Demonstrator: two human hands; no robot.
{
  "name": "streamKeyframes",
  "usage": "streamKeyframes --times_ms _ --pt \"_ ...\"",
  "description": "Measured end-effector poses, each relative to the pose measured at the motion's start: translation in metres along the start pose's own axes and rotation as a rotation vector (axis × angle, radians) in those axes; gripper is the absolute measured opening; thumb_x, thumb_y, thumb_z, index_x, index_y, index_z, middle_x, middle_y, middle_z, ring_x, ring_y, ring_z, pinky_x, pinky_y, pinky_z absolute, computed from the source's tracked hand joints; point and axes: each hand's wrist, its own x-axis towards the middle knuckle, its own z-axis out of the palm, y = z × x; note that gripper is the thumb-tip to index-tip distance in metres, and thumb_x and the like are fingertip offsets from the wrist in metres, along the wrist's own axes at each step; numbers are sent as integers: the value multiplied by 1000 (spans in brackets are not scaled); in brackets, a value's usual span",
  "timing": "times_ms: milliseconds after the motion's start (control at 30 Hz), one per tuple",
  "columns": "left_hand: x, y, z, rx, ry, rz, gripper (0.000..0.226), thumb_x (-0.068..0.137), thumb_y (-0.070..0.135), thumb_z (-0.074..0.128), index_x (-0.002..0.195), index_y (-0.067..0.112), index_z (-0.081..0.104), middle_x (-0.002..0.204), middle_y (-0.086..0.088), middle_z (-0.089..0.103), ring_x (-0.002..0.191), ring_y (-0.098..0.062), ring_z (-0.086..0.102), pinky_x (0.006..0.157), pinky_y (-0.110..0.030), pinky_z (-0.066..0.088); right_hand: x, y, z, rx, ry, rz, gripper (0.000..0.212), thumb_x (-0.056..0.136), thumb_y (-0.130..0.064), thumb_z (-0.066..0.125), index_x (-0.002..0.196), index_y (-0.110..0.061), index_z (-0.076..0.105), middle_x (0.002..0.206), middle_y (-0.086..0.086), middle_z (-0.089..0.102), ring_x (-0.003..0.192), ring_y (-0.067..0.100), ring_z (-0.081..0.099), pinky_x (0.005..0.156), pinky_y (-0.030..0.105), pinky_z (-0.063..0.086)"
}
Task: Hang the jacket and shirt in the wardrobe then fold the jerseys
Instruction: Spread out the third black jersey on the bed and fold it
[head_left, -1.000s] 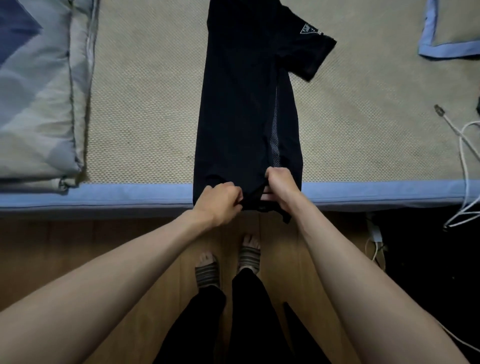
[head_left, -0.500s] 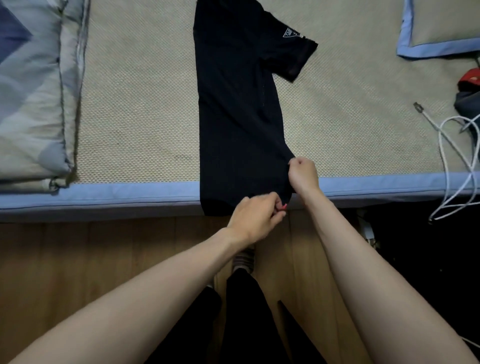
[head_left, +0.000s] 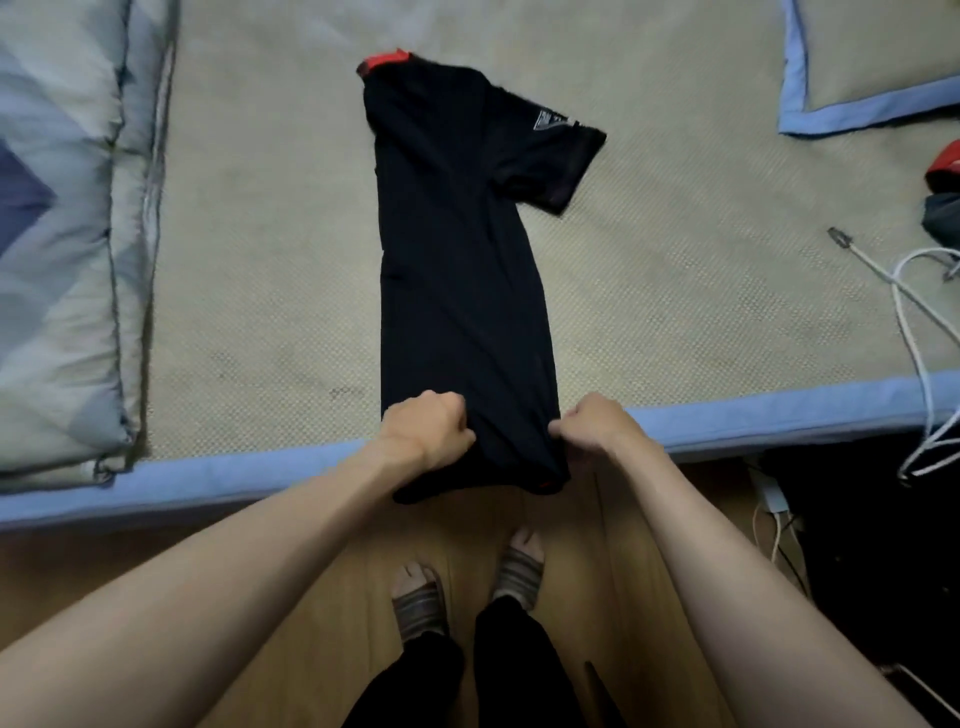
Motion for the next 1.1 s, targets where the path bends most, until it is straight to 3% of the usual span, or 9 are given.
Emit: streamKeyframes --times_ms 133,200,333,567,700,767,933,1033,1100 --pt "25 -1 -40 57 22 -50 23 94 36 51 105 18 60 108 -8 68 97 -31 65 75 -36 46 6 -12 -30 -59 9 -13 39 75 -47 71 79 -7 70 76 8 73 72 29 72 78 40 62" --pt "42 -2 -52 33 63 -70 21 94 35 49 104 18 56 104 -6 67 87 -28 62 71 -36 43 13 -20 -41 159 71 -63 34 84 -36 66 72 -5 72 68 8 75 63 25 73 73 40 62" --pt "84 -2 -68 -57 151 -70 21 93 35 48 105 18 52 100 -4 65 84 -26 60 70 -36 41 45 -46 -62 544 192 -148 22 90 -18 61 79 -3 72 80 13 77 61 17 66 62 34 56" --pt "190 -12 -131 -221 442 50 23 99 39 51 107 20 60 102 -1 70 93 -27 66 75 -37 47 102 -114 -68 614 169 -201 18 91 -32 74 88 -14 74 70 1 74 56 13 65 59 30 56" --pt "253 -7 -159 -318 325 41 40 92 56 59 112 21 61 106 0 70 98 -25 66 82 -40 53 113 -133 -69 436 211 -215 14 88 -36 74 84 -22 73 67 -6 74 54 10 69 64 29 59" --pt "271 -3 -165 -298 285 44 32 93 51 61 104 21 63 101 -1 71 99 -26 66 80 -37 51 114 -135 -72 400 225 -215 14 90 -31 72 81 -21 71 66 -5 73 49 6 65 58 23 53" --pt "280 -3 -174 -513 448 163 23 93 44 65 84 22 62 75 11 65 75 -12 64 69 -33 52 117 -121 -85 473 330 -152 18 91 -24 70 77 -14 65 70 7 70 51 12 61 56 29 53" --pt "277 -4 -166 -473 258 220 30 90 54 66 81 25 63 74 11 67 72 -7 63 69 -32 53 121 -113 -90 404 224 -114 23 89 -26 73 70 -17 65 63 2 70 50 10 61 54 29 52" --pt "278 -5 -165 -400 176 183 35 87 60 64 79 26 64 75 11 68 74 -7 64 69 -32 51 128 -114 -101 520 197 -81 25 89 -32 74 71 -15 71 64 3 73 50 11 63 55 28 50"
